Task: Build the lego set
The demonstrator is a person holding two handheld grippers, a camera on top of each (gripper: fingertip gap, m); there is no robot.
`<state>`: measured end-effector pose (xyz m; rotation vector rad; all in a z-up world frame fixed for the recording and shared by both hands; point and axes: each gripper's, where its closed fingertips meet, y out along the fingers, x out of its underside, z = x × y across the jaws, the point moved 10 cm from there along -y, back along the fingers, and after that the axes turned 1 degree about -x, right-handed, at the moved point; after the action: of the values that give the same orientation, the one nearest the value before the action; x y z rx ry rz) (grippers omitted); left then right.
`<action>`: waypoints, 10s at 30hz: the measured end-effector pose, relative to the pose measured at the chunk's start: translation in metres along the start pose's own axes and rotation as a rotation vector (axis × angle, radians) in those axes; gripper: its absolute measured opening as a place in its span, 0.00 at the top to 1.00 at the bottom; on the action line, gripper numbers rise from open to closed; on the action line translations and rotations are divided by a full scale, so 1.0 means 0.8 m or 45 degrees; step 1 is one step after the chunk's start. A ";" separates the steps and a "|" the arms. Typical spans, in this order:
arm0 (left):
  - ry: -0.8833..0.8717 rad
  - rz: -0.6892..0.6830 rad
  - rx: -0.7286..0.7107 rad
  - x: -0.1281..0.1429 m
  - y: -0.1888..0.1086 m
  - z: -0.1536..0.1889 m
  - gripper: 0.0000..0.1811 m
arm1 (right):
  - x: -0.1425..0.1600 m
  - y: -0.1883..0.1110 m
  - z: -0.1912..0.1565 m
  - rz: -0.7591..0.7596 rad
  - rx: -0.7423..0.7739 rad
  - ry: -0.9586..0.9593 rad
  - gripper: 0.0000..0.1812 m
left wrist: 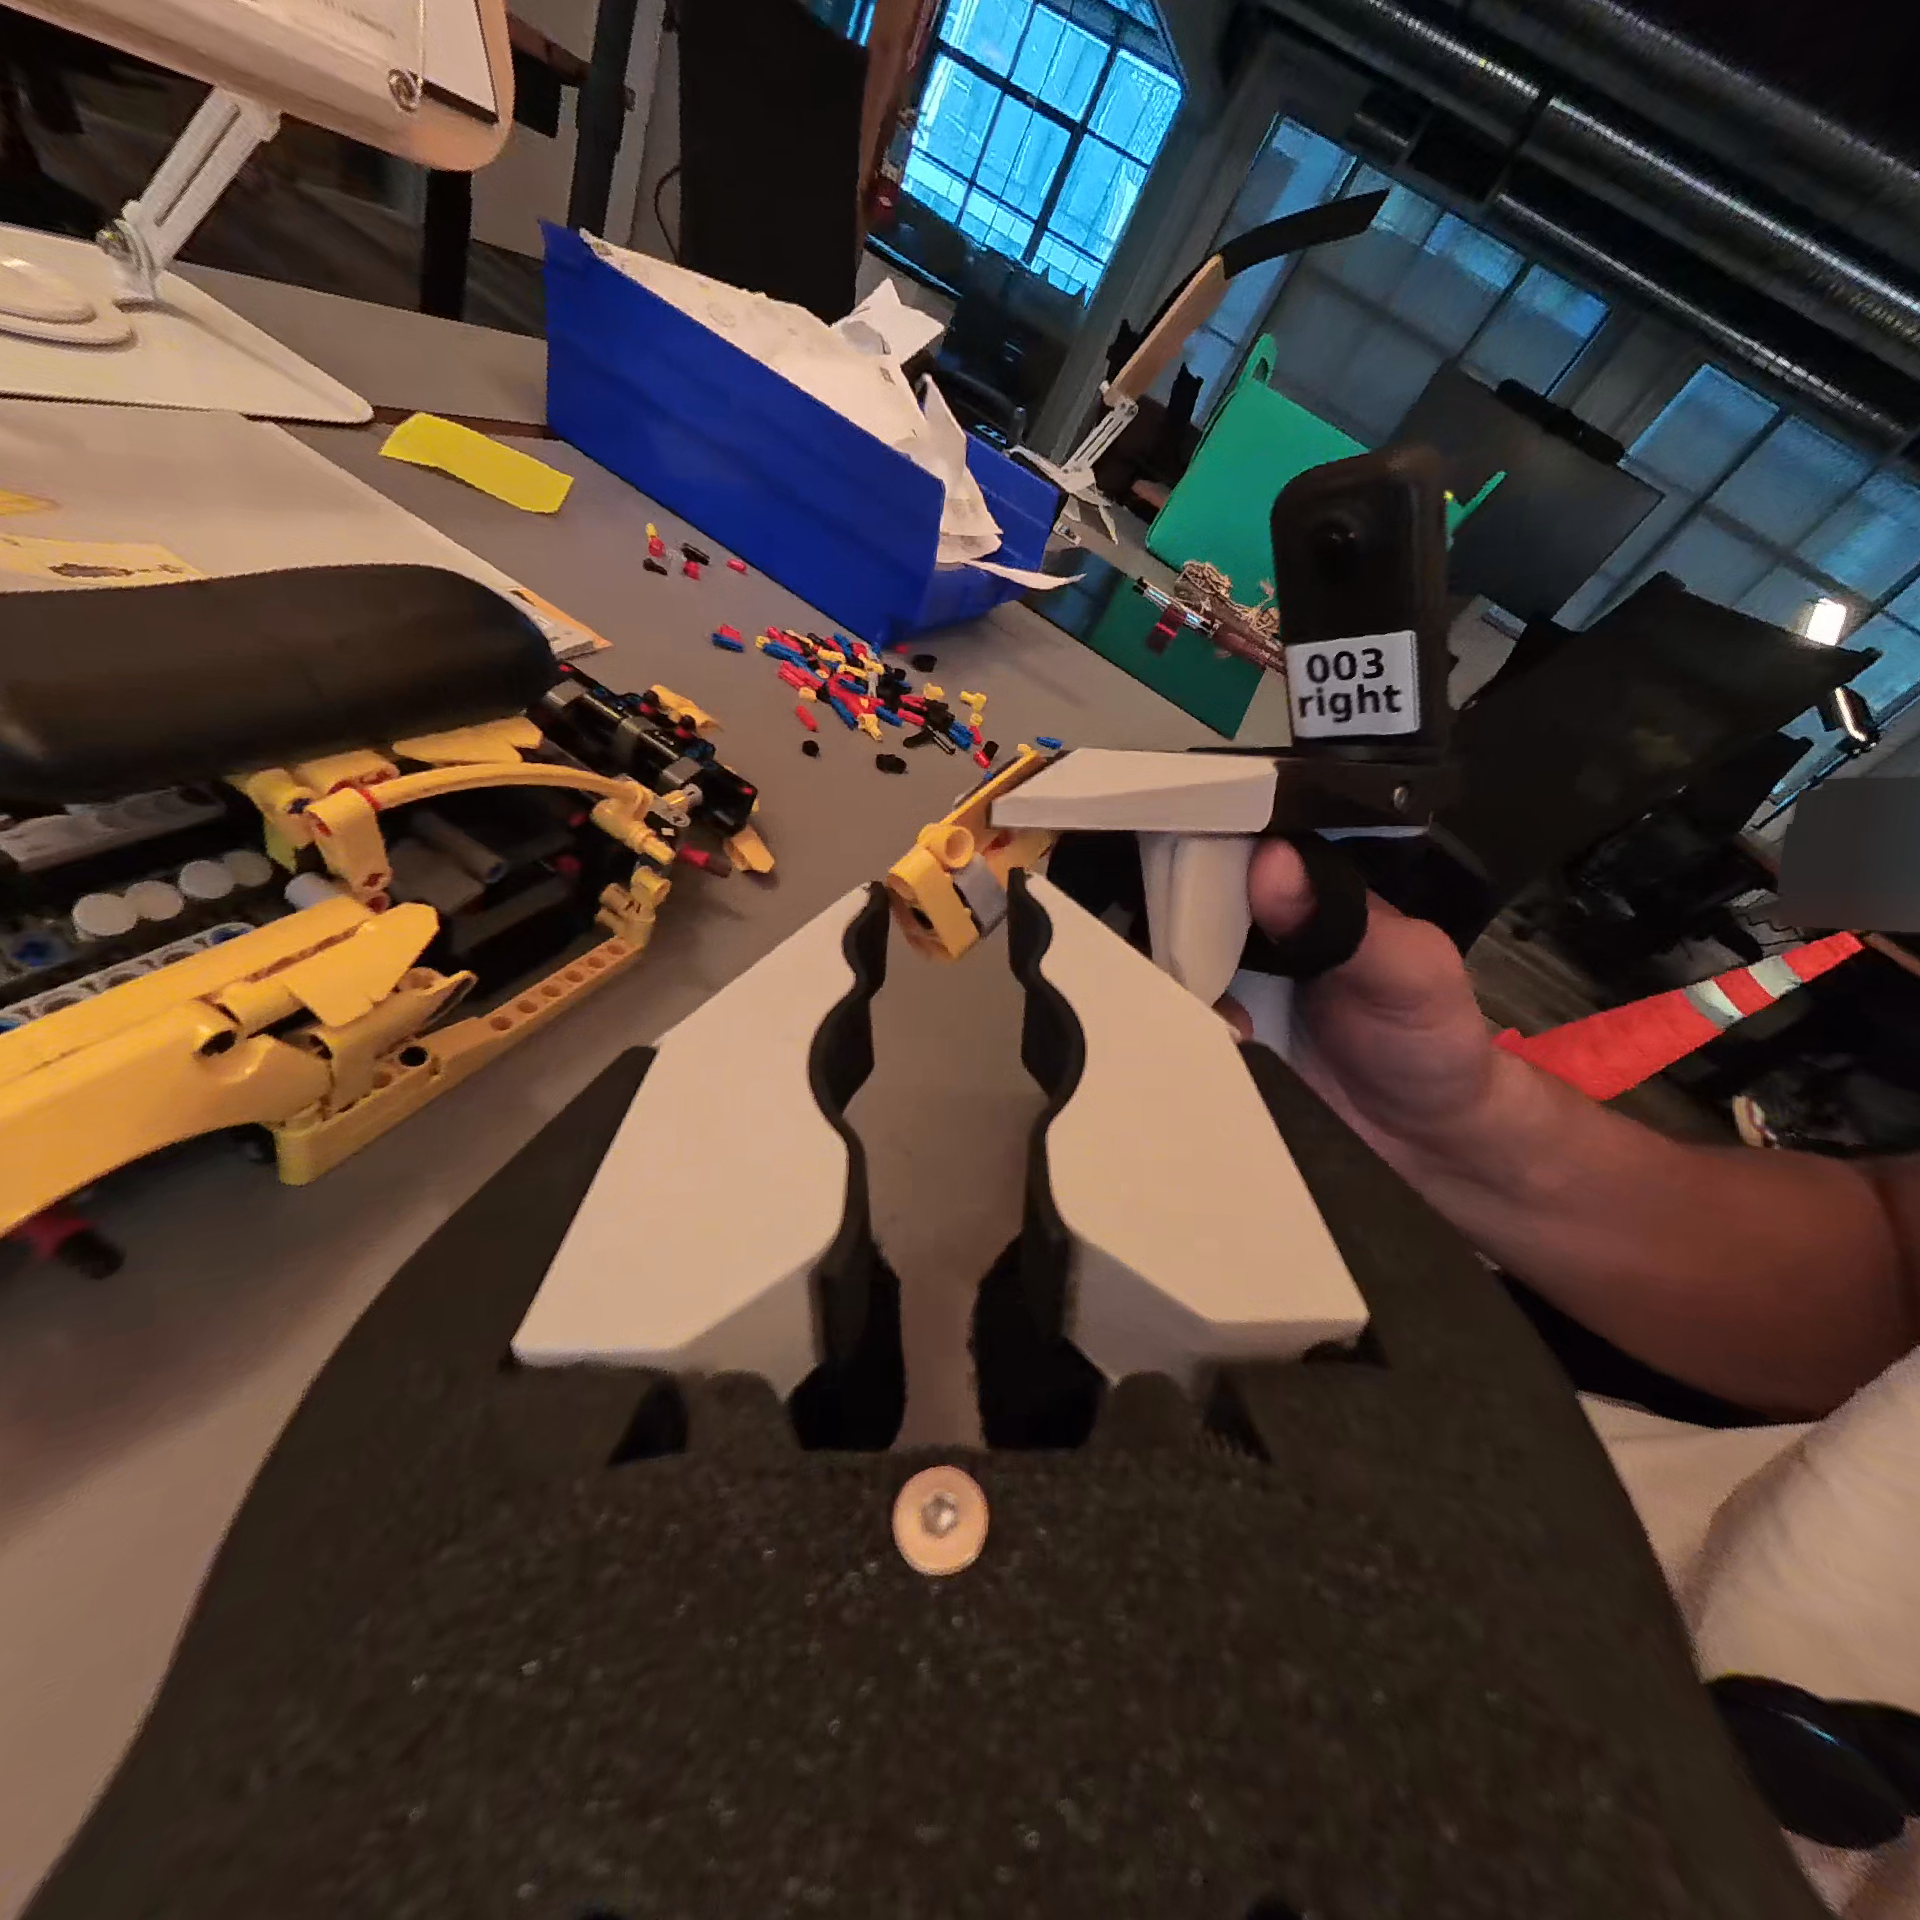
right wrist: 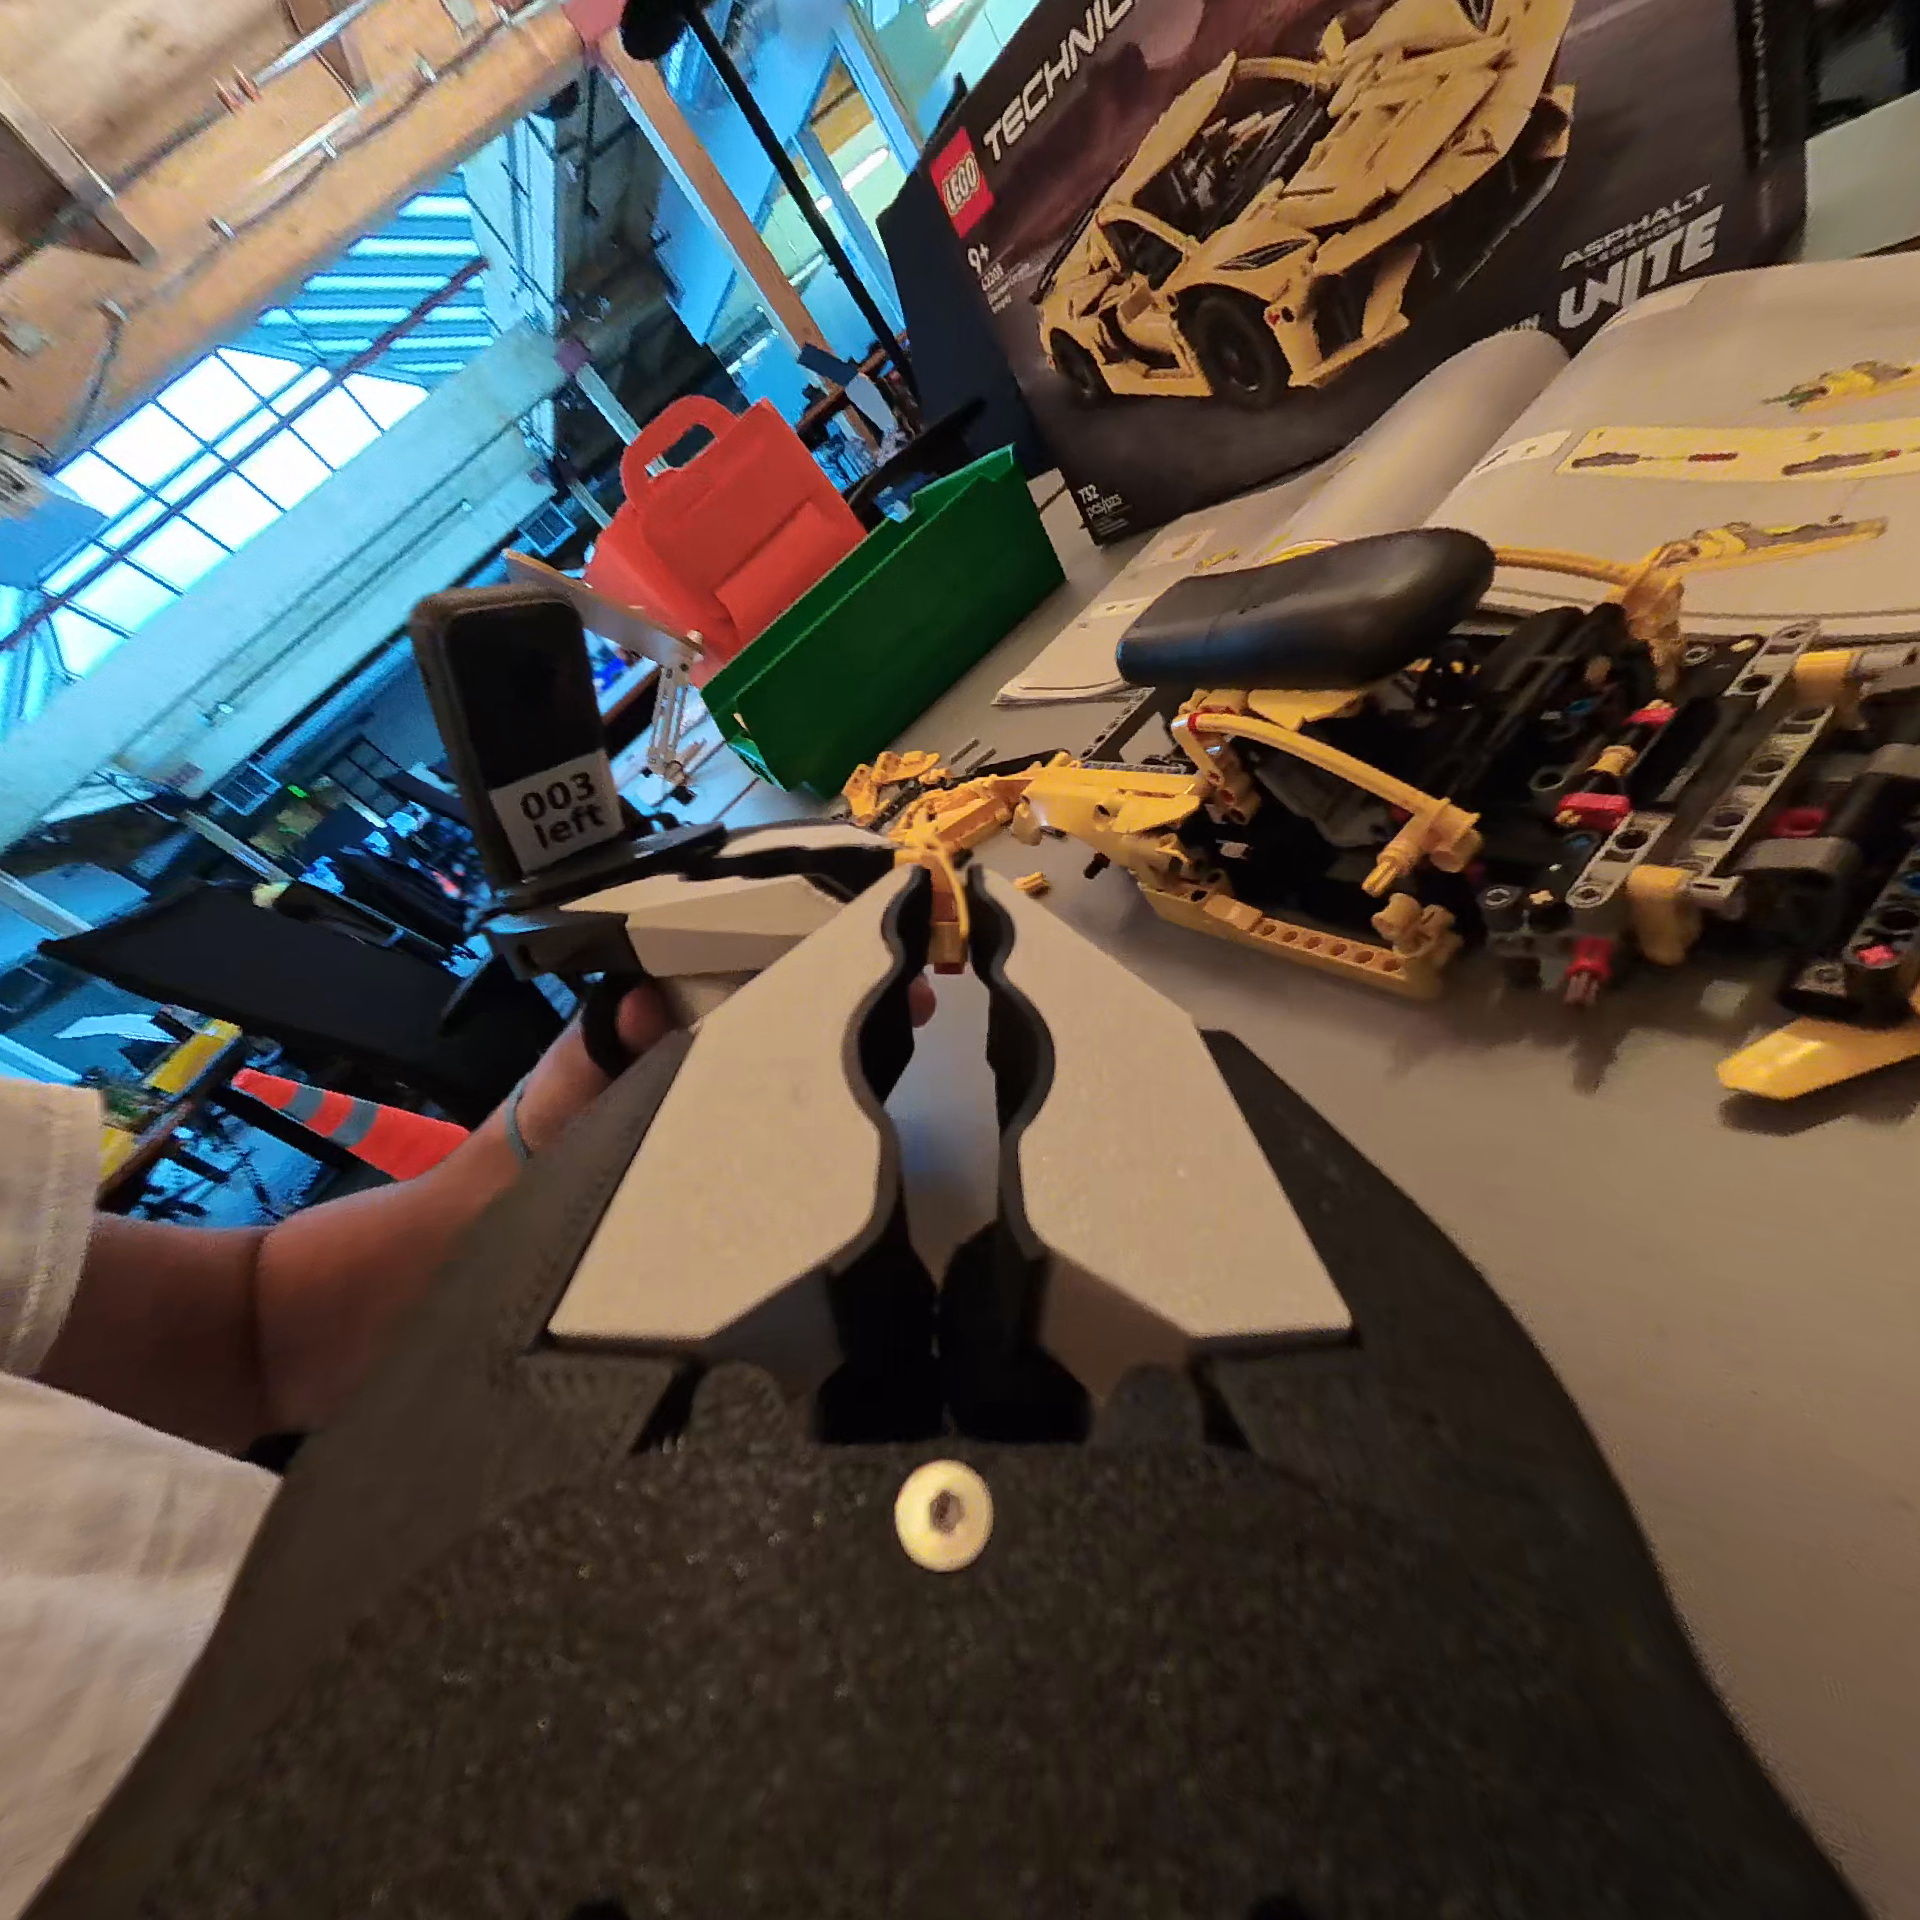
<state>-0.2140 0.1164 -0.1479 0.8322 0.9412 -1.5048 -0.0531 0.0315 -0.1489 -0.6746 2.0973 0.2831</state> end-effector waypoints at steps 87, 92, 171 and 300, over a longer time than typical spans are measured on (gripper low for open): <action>0.599 0.051 0.253 -0.023 -0.014 0.029 0.87 | 0.008 0.012 0.024 -0.231 -0.822 0.863 1.00; 0.729 0.055 0.134 -0.014 -0.013 0.032 0.87 | 0.010 0.014 0.032 -0.236 -0.794 0.921 1.00; 0.033 0.394 -0.469 -0.045 -0.157 -0.114 0.87 | -0.060 0.088 0.052 -0.159 -0.145 -0.519 0.78; 0.662 -0.829 -0.188 0.053 -0.011 -0.014 0.90 | -0.067 0.074 0.059 -0.284 0.034 -0.391 0.96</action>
<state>-0.2280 0.1092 -0.1895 0.8699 1.8185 -1.7591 -0.0294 0.1200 -0.1359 -0.7889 1.7155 0.2179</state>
